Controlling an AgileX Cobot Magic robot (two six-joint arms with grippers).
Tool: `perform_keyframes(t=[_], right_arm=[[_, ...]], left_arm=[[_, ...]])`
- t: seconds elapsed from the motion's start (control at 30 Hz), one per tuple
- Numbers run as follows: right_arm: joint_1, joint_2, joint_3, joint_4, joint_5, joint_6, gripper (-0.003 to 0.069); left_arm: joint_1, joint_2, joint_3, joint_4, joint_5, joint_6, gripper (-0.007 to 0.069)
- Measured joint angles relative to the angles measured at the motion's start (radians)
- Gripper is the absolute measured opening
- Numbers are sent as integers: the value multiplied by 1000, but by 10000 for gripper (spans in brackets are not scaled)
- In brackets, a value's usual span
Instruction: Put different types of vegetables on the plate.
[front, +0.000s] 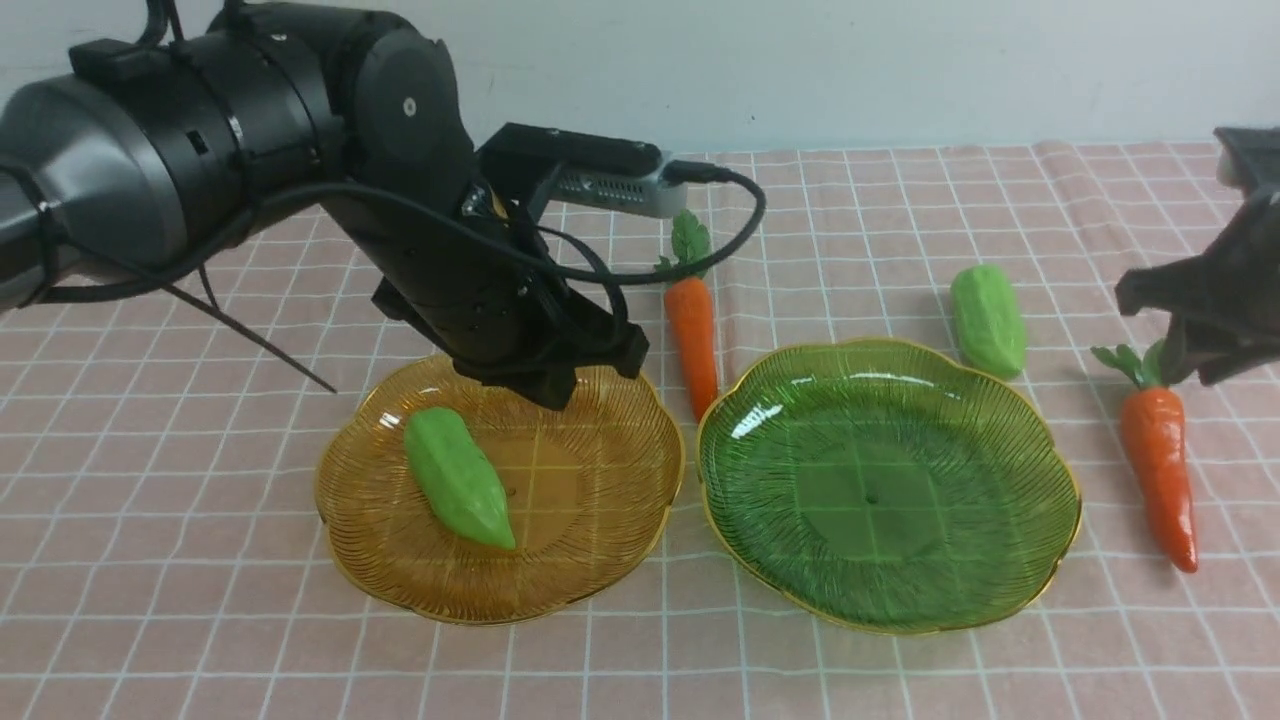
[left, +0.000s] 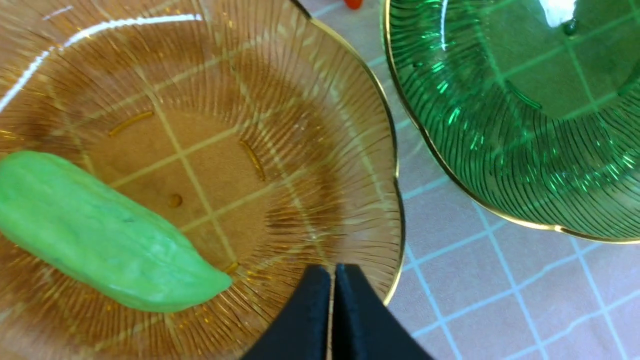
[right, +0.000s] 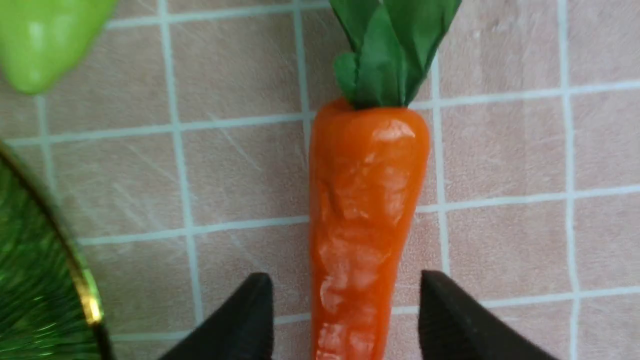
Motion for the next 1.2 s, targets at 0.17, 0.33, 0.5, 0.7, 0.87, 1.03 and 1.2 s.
perform_keyframes(t=[0.17,0.33,0.5,0.7,0.87,1.03,1.2], right_arm=[[-2,125,0,37,16,10,503],[-2,121,-9,46,33,-4,274],[-2,46,-63,58,67,-3,251],[25,-72,-108,195,126,-15,251],[114,-92,-110,312,144,-82,251],[220,-45,-110,333,146,-123,251],[275,7,-109,335,150,-126,313]], left_arm=[[-2,0,0,1,35,3,-3],[-2,0,0,1,56,10,-3],[-2,0,0,1,68,12,-3],[-2,0,0,0,73,16,-3],[-2,0,0,-2,47,17,-3],[-2,0,0,-10,13,17,-3],[-2,4,-10,-26,-72,18,-3]])
